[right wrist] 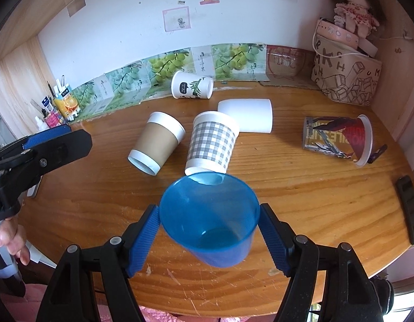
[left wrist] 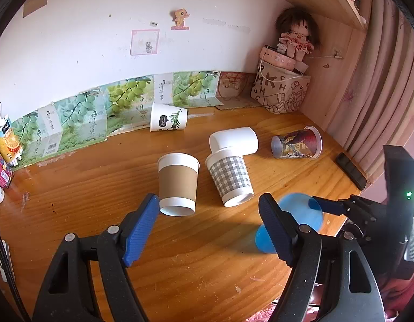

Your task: Flip cup upright

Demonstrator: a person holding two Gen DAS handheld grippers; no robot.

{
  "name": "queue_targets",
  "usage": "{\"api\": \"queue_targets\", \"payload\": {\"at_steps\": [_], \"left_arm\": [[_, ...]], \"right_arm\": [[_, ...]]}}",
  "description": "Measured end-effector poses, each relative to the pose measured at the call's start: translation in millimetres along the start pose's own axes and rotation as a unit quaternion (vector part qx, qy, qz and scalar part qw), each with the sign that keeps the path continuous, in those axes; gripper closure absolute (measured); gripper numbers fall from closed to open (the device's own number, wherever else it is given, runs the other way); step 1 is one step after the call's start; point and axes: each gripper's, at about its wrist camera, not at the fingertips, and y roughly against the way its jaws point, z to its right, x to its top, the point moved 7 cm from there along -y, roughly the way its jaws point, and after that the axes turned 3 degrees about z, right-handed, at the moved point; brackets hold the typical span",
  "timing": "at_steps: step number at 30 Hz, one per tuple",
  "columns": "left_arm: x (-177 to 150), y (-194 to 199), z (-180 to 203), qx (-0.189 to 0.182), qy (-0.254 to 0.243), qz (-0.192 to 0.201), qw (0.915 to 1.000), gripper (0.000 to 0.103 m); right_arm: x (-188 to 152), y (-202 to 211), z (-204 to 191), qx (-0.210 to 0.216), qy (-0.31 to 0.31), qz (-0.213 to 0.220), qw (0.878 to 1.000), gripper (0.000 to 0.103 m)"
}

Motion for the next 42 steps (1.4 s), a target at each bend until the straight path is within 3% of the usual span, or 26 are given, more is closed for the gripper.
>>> {"api": "queue_targets", "payload": {"at_steps": [3,18,28,37,40,42], "left_arm": [[0,-1,1,-0.002,0.004,-0.003,1.0000,0.020],[12,14,3,0.023,0.017,-0.004,0.9996,0.020],[40,40,35,0.013,0.058,0.004,0.9982,0.013],[60,73,70,0.047,0.081,0.029,0.9952,0.009],[60,82,74,0.067,0.097,0.041,0.9922,0.009],[58,87,76,0.082,0.111,0.050,0.9891,0.009]], "right_arm": [[0,6,4,-0.004,-0.002,0.001,1.000,0.022],[23,64,28,-0.001,-0.046,0.053,0.998,0.019],[56,114,48,0.017,-0.039,0.099,0.994,0.019],[80,155,68,0.030,-0.012,0.135,0.990,0.019],[83,164,74,0.034,-0.017,0.141,0.989,0.002],[83,170,76,0.039,-0.018,0.148,0.988,0.000]]}}
